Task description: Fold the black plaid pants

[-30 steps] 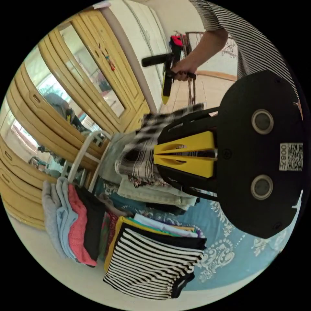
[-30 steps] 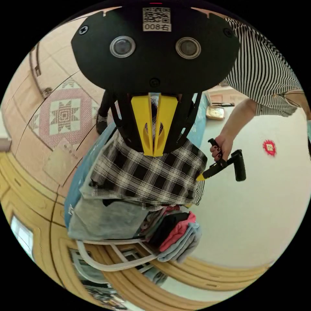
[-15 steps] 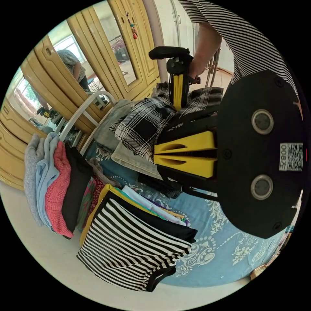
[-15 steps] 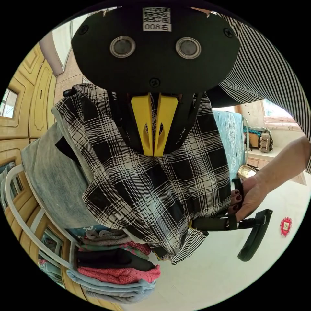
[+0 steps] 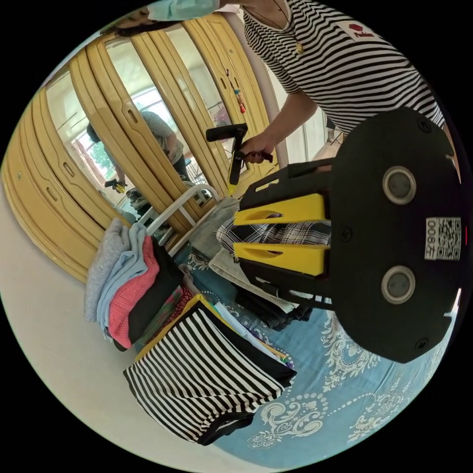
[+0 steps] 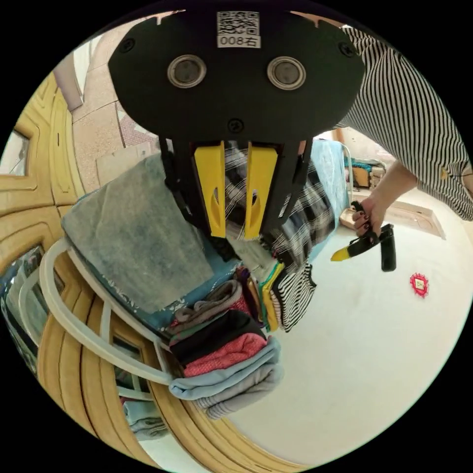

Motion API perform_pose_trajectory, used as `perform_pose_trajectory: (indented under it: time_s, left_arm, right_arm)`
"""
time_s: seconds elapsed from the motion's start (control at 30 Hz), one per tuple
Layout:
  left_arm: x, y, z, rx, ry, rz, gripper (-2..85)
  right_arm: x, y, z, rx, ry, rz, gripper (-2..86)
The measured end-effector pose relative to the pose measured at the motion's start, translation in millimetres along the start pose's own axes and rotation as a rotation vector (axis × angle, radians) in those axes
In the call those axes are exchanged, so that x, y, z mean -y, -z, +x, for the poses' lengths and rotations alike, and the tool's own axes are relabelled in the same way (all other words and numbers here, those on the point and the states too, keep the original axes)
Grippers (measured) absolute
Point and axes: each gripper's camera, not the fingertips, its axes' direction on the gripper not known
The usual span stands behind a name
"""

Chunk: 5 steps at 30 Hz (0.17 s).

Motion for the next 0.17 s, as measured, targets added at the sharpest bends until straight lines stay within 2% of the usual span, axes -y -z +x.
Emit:
perform_pose_trajectory:
  time_s: [0.1, 0.17]
  left_arm:
    - [3.3, 0.5, 4.1, -0.01, -0.011, -0.007, 6.5]
    - [3.6, 1.5, 7.2, -0.033, -0.006, -0.013, 6.4]
  right_arm:
    - [52.5, -46.2, -1.0, -0.165, 0.053, -0.124, 9.1]
    - [78.1, -78.7, -4.2, -0.175, 0.074, -0.244, 11.0]
